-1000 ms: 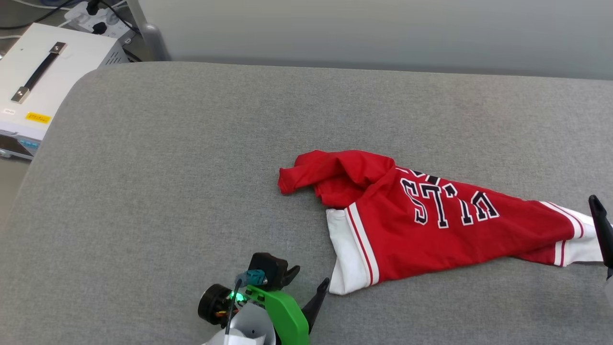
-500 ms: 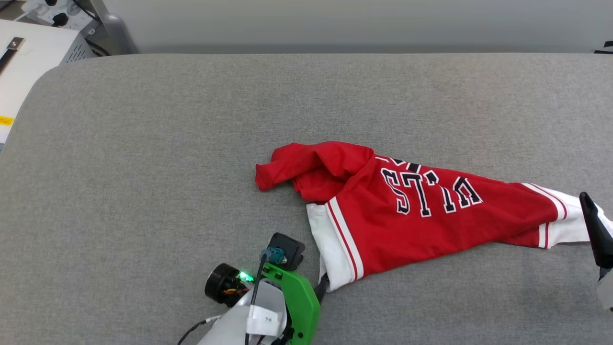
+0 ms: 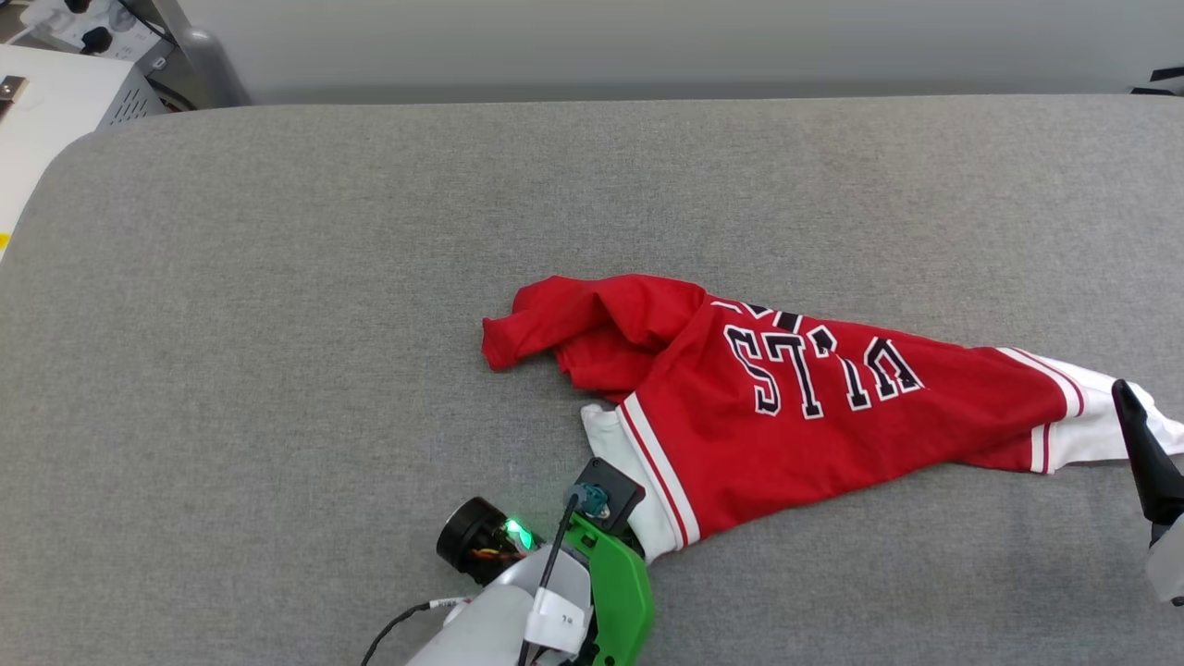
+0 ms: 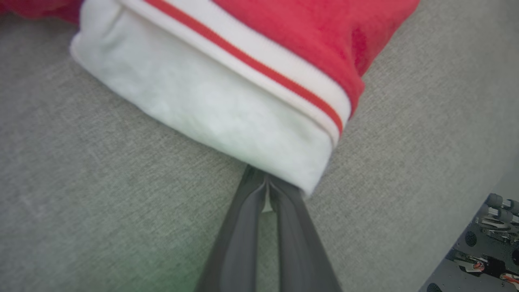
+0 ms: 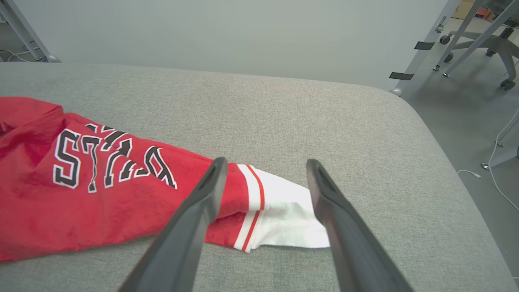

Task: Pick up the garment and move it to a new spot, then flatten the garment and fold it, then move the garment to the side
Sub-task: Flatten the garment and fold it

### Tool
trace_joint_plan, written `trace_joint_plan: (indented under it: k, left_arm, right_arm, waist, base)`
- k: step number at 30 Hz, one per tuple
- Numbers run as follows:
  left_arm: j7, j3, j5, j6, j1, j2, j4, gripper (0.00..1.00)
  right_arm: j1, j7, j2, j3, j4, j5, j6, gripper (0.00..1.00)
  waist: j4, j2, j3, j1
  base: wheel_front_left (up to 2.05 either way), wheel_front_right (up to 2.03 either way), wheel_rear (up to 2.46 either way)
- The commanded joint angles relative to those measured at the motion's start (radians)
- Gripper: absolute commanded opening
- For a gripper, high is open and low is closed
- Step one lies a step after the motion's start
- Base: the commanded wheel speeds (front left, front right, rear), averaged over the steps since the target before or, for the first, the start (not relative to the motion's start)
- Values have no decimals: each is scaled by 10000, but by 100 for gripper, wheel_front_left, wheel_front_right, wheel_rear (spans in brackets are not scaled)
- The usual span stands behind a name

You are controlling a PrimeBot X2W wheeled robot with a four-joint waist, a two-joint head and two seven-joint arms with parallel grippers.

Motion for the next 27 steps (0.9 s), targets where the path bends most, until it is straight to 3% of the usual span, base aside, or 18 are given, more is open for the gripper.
trace_joint_plan:
  k: [1, 14, 20, 21, 22, 27]
  left_arm:
    - [-5, -32, -72, 58, 289, 56, 316, 0]
    - [-1276, 1508, -719, 1137, 249, 687, -288, 0]
    - [-1905, 2411, -807, 1994, 312, 1217, -1257, 0]
    - [-2345, 2774, -748, 2455, 437, 1373, -1673, 0]
    - [-2504, 2878, -731, 2606, 515, 1400, -1780, 0]
    - [-2258, 2795, -890, 2688, 1050, 1421, -1629, 0]
  right_arm:
    - [-1, -51, -7, -3, 72, -29, -7, 100]
    - [227, 30, -43, 79, 220, 104, -7, 100]
    - [308, 25, 34, 202, 276, 159, -7, 100]
    - [323, -7, 85, 276, 335, 175, -7, 100]
    - [323, -22, 104, 302, 357, 176, -7, 100]
    - [266, -51, 122, 493, 443, 209, -7, 100]
  waist:
    - [75, 0, -91, 0]
    - [958, 0, -718, 0]
    - [1480, 0, -781, 0]
    - [1627, 0, -759, 0]
    - [1672, 0, -740, 0]
    - [1725, 0, -648, 0]
  base:
    - [0, 0, 0]
    - [0, 0, 0]
    - [0, 0, 0]
    - [0, 0, 0]
    - [0, 0, 0]
    - [0, 0, 0]
